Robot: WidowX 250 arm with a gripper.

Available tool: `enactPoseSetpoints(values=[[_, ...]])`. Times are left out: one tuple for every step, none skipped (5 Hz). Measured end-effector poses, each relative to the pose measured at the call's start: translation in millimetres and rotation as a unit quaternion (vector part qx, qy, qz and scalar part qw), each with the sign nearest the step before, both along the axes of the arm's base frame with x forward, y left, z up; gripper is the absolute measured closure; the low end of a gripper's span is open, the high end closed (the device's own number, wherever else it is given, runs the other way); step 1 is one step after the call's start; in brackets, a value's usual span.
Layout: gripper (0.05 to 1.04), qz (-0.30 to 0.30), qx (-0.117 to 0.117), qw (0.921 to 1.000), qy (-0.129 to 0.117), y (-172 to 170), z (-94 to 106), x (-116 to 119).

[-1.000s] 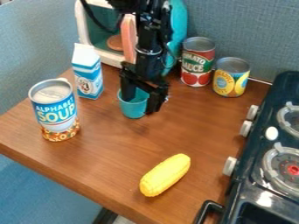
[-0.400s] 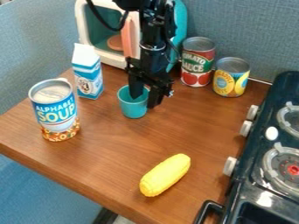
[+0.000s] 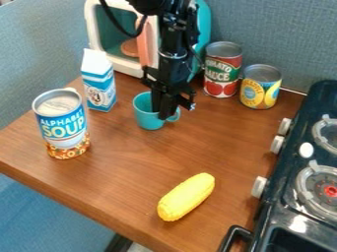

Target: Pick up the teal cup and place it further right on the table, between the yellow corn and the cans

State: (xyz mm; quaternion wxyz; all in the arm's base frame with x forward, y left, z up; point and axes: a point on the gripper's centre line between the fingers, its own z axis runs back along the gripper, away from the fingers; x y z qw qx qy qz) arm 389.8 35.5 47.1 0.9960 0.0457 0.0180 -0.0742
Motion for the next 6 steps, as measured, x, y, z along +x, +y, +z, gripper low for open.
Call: enactPoseSetpoints(values=[[0.993,0.000,-0.001,1.0000,0.000,-0.1,1.1,0.9],[0.998,-0.005,-0.009,0.9999,0.002,-2.3,1.5,0.3],[0.998,-0.012,-0.010,0.9994,-0.032,-4.3,29.4,2.0],[0.998,-0.010,0.035,0.9970,-0.068,-6.3,67.6,-3.9],[0.998,-0.070,0.037,0.9951,-0.058,-50.3,63.5,-12.7],[0.998,-0.114,0.037,0.9921,-0.039,-72.5,52.9,-23.2]])
